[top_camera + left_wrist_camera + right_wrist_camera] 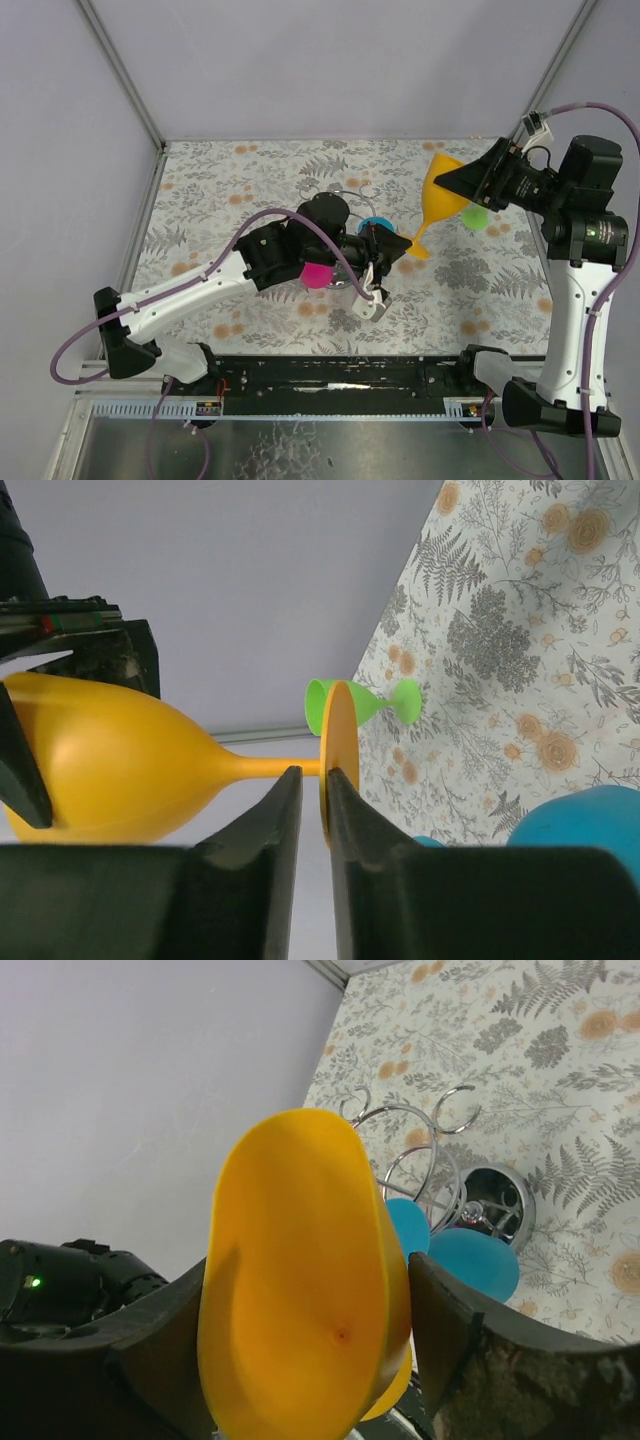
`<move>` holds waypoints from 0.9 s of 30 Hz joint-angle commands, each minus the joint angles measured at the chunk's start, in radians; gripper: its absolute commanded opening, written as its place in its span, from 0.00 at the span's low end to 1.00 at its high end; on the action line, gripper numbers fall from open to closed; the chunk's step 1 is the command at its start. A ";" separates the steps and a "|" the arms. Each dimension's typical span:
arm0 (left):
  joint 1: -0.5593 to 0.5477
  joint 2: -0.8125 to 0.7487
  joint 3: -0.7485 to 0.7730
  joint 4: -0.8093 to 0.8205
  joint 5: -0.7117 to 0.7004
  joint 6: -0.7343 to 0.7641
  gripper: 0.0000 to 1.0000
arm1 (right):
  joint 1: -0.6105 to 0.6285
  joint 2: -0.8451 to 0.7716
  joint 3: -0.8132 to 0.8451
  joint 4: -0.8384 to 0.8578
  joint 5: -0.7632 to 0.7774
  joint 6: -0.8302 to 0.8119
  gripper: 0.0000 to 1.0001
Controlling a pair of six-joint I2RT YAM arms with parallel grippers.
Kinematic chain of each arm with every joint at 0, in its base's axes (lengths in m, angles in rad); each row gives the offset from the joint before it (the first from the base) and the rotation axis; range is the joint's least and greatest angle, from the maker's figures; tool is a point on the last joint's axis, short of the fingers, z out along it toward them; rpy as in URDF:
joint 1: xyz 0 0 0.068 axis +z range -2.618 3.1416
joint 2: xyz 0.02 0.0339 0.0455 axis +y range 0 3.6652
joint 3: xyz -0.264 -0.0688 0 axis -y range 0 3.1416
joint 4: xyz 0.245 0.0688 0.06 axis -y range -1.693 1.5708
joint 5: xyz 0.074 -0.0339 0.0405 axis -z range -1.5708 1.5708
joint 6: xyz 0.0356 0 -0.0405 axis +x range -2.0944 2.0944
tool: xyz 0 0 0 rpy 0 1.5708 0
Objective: Take the wine glass off the wine glass rack
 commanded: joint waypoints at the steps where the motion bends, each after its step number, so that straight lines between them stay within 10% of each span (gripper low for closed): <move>1: -0.009 0.024 0.073 0.065 -0.060 -0.050 0.25 | 0.004 0.027 0.099 -0.137 0.055 -0.075 0.52; 6: -0.008 0.036 0.104 0.100 -0.162 -0.165 0.67 | 0.005 0.060 0.217 -0.165 0.225 -0.125 0.54; 10: 0.005 0.045 0.135 0.109 -0.239 -0.319 0.79 | 0.004 0.101 0.301 -0.170 0.400 -0.189 0.54; 27: 0.422 0.322 0.765 -0.173 -0.126 -1.448 0.86 | 0.081 0.094 -0.119 0.414 0.792 -0.367 0.55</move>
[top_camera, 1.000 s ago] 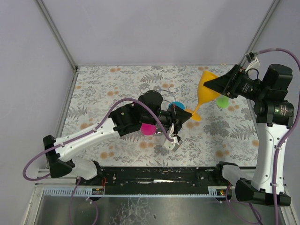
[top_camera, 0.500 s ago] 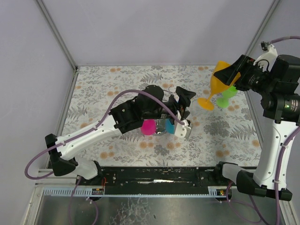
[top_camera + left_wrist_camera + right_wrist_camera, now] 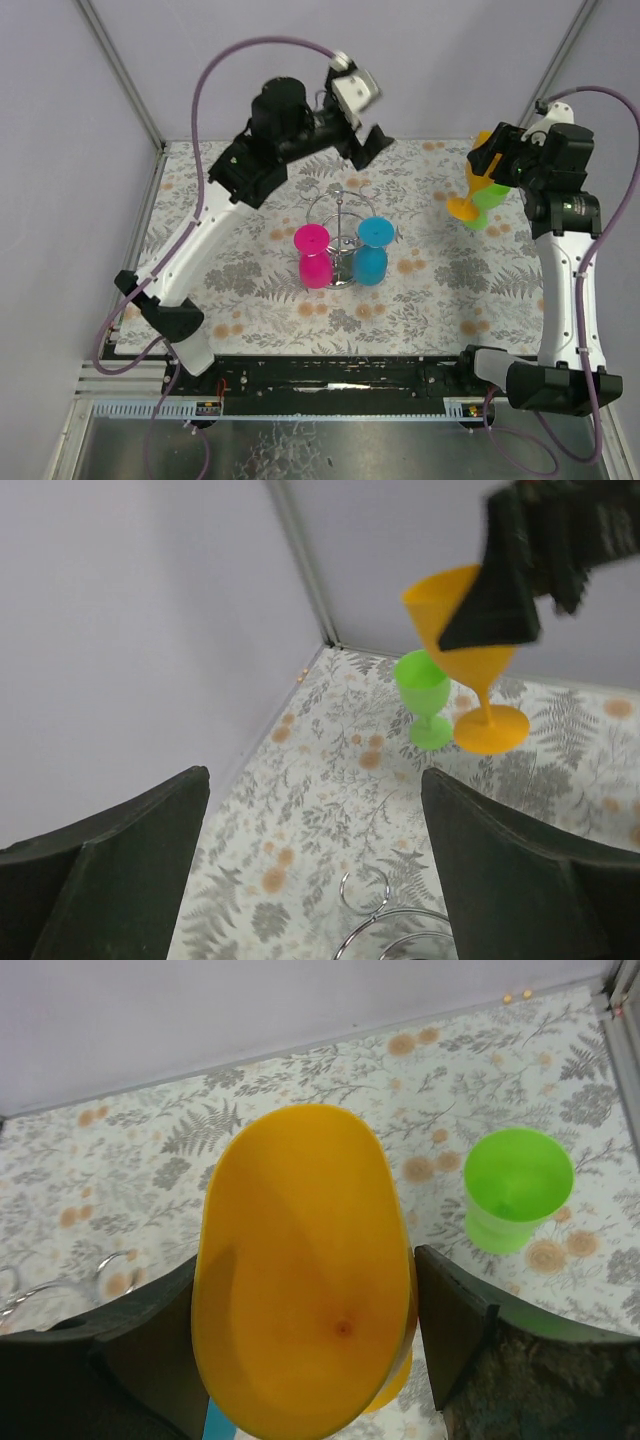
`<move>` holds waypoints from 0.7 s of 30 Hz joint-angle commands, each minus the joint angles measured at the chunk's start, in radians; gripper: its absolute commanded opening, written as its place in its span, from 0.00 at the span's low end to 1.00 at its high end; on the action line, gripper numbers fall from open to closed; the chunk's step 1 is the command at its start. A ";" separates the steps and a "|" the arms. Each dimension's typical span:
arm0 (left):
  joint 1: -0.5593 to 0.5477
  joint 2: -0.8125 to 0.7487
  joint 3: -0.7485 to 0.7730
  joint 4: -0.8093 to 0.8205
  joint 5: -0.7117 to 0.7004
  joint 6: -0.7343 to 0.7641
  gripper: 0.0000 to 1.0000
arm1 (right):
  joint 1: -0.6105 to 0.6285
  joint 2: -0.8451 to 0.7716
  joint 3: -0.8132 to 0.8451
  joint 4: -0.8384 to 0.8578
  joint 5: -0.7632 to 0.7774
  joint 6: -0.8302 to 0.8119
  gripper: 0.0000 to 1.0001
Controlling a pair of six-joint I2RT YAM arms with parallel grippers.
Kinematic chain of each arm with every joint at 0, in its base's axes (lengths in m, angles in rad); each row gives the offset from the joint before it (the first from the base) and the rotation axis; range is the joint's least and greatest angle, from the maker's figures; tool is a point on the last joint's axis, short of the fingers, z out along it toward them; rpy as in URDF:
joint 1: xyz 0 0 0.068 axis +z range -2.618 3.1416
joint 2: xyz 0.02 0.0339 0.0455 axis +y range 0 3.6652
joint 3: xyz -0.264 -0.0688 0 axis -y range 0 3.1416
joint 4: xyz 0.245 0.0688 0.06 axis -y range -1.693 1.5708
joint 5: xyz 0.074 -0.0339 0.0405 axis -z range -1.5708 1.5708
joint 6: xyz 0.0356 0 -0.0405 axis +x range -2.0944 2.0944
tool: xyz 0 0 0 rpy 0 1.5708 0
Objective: Take the wine glass off the wine glass rack
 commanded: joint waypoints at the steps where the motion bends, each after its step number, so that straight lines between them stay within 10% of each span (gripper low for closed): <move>1: 0.137 0.051 0.099 -0.098 0.118 -0.407 0.86 | 0.083 -0.013 -0.079 0.285 0.142 -0.094 0.56; 21: 0.330 0.077 0.005 -0.153 0.355 -0.676 0.84 | 0.207 0.077 -0.640 1.050 0.258 -0.173 0.59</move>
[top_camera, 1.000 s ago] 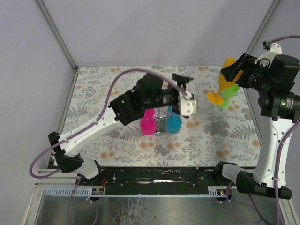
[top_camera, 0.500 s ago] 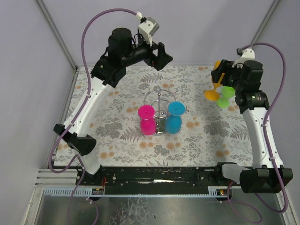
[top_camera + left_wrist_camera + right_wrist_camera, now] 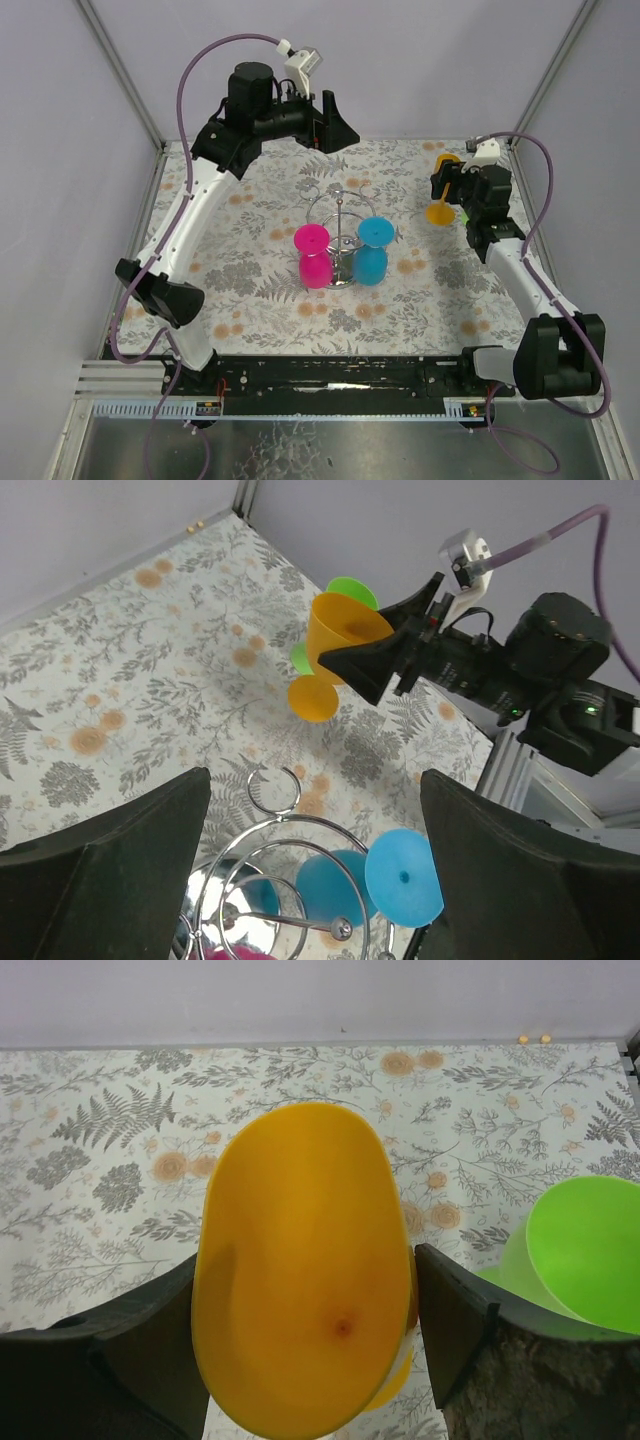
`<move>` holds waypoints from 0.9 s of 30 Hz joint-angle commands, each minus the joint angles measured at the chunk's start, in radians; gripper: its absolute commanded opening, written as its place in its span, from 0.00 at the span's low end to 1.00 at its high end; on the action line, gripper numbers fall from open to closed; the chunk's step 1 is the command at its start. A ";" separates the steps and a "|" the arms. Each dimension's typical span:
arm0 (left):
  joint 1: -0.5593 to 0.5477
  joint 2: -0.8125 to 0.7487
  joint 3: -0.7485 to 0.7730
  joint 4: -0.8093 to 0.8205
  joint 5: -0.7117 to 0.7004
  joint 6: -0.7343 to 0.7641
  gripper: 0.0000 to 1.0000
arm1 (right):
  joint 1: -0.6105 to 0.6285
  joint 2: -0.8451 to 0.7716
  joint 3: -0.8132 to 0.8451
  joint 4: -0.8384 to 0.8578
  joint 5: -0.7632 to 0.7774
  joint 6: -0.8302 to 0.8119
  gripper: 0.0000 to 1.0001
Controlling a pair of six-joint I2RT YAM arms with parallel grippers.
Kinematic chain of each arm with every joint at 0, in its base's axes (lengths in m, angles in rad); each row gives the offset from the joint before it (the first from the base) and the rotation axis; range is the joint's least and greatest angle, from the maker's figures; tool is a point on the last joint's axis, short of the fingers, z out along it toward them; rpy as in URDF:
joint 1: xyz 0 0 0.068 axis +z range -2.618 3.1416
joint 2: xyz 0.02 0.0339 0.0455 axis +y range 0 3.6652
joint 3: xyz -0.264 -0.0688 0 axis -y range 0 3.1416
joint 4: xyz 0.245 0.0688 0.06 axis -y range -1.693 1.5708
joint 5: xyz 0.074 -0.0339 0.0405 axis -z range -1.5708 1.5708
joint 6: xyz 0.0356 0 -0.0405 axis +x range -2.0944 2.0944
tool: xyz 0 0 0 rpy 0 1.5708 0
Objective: Take the wine glass off the wine glass rack
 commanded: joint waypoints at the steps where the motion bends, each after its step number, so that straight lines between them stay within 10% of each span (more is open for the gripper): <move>1: 0.011 0.011 0.002 -0.011 0.056 -0.029 0.84 | 0.006 0.018 -0.060 0.304 0.066 -0.009 0.60; 27: 0.031 0.049 0.011 -0.052 0.107 -0.054 0.83 | -0.002 0.330 -0.188 0.752 0.116 -0.025 0.69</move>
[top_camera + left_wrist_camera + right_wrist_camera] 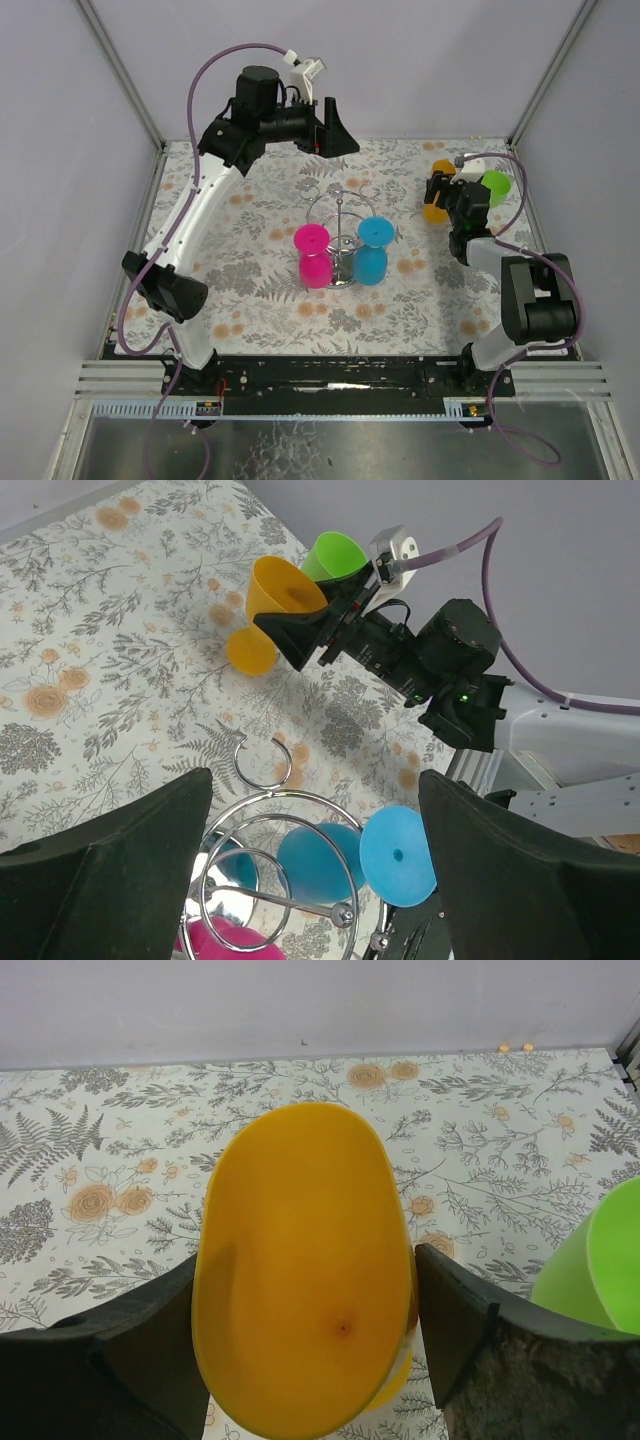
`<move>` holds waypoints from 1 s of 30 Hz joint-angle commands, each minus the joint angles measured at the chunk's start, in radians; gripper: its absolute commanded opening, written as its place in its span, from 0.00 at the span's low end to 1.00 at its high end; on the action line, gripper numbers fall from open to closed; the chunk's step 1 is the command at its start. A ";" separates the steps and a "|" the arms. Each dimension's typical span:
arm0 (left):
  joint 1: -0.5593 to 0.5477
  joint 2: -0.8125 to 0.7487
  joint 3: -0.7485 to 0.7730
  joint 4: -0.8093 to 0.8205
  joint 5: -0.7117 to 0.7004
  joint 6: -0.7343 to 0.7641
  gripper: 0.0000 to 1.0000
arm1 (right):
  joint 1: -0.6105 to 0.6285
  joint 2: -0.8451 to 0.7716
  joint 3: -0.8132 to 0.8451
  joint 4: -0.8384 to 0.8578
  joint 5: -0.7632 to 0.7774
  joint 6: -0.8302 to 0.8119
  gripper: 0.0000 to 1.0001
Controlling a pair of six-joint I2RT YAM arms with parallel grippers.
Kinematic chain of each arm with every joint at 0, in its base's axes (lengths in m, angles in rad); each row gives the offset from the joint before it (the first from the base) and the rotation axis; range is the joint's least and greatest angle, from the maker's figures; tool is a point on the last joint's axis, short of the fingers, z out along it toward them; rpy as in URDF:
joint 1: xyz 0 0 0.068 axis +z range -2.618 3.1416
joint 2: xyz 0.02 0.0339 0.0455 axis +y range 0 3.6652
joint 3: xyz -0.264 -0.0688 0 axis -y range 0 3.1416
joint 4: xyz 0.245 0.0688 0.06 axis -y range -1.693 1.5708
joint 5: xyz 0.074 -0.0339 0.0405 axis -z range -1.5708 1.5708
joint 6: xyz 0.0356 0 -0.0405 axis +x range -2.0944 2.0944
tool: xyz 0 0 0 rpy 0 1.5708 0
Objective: Take the wine glass off the wine glass rack
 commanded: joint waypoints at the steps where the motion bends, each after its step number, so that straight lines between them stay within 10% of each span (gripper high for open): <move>1: 0.016 0.005 0.014 0.007 0.035 -0.028 0.83 | -0.004 0.032 0.009 0.141 0.023 0.002 0.69; 30: 0.036 -0.029 -0.041 0.015 0.096 -0.034 0.82 | -0.043 0.001 0.003 0.024 -0.031 0.041 0.99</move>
